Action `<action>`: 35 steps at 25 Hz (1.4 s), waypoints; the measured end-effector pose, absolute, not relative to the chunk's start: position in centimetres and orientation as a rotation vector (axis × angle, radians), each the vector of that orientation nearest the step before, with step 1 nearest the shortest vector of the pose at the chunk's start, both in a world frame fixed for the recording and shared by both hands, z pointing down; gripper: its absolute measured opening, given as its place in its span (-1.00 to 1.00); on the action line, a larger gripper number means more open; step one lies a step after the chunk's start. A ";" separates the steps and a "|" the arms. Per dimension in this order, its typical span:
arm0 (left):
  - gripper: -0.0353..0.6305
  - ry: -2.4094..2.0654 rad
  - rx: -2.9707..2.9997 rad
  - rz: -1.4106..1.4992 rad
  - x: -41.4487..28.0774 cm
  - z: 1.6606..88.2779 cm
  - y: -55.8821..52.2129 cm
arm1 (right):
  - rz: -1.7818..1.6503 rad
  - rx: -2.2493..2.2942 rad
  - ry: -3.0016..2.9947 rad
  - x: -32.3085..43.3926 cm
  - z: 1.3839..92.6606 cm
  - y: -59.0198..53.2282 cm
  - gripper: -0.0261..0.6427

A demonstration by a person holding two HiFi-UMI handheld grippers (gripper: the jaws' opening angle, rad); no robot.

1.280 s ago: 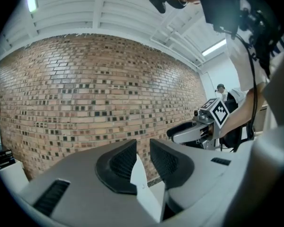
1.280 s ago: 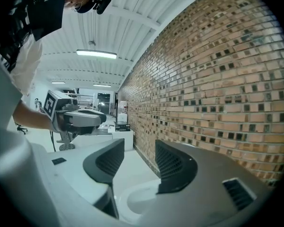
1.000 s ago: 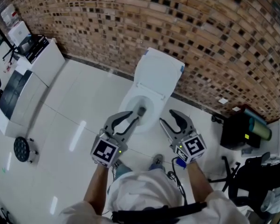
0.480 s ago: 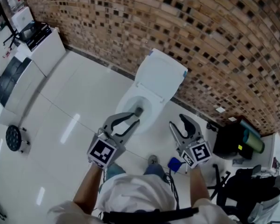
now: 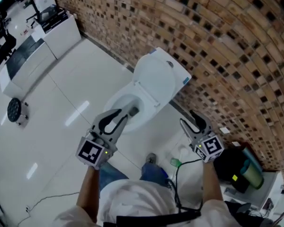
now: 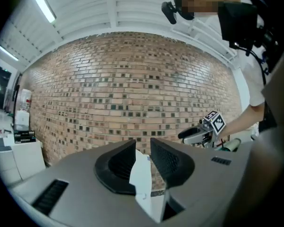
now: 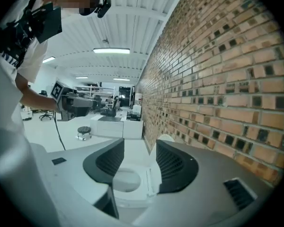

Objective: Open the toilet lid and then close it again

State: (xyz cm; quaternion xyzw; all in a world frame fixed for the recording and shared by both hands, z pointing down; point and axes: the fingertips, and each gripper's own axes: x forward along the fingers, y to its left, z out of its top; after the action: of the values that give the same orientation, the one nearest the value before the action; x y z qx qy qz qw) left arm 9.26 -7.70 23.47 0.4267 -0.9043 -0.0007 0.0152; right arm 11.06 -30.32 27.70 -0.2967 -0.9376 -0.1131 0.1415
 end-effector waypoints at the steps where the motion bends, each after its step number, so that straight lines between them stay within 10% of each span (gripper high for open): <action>1: -0.61 -2.825 1.272 -0.038 9.4 23.7 -8.9 | -0.336 -0.898 -2.663 10.5 28.2 -32.0 -0.29; 25: -0.61 -2.751 1.261 0.025 5.7 31.0 -16.7 | 0.045 -1.144 -2.207 -15.8 45.6 -36.5 0.05; 28: -0.61 -2.757 1.237 0.022 5.8 31.5 -15.9 | 0.018 -1.130 -2.192 -15.8 45.9 -36.3 -0.35; 35: -0.61 -2.803 1.155 0.017 6.2 31.6 -11.8 | -0.309 -1.101 -2.276 -11.1 45.2 -30.5 -0.38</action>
State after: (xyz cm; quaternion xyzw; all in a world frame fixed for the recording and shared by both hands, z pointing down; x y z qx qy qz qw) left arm 6.25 -11.82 31.57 0.3804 -0.9232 0.0057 0.0547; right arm -11.09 -30.50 45.18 -0.4132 -0.8545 -0.1159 0.2928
